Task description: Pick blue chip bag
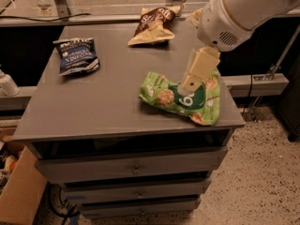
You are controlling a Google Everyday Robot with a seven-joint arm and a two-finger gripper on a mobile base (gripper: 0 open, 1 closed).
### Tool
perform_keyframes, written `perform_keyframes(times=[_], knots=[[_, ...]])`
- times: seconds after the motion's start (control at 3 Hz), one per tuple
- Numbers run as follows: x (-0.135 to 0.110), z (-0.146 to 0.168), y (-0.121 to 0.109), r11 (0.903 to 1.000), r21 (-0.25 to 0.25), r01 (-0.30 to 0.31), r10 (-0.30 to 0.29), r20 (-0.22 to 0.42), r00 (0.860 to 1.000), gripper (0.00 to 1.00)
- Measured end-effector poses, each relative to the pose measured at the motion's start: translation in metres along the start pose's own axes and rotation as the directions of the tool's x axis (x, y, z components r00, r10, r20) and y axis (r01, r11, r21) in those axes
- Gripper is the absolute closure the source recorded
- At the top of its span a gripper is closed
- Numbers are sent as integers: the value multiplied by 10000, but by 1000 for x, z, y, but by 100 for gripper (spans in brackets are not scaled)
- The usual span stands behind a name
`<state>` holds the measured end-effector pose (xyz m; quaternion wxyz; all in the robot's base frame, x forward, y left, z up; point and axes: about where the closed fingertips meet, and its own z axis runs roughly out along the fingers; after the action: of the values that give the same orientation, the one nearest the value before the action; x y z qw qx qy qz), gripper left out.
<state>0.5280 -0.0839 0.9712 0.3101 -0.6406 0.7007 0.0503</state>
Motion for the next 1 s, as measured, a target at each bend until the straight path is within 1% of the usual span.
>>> perform_keyframes(times=[0.33, 0.67, 1.0], knots=[[0, 0, 0, 10000, 0, 2, -2, 1, 10000, 0], [-24, 24, -17, 9995, 105, 294, -299, 621, 9976, 0], [-63, 63, -42, 9987, 97, 500, -509, 1681, 9845, 0]])
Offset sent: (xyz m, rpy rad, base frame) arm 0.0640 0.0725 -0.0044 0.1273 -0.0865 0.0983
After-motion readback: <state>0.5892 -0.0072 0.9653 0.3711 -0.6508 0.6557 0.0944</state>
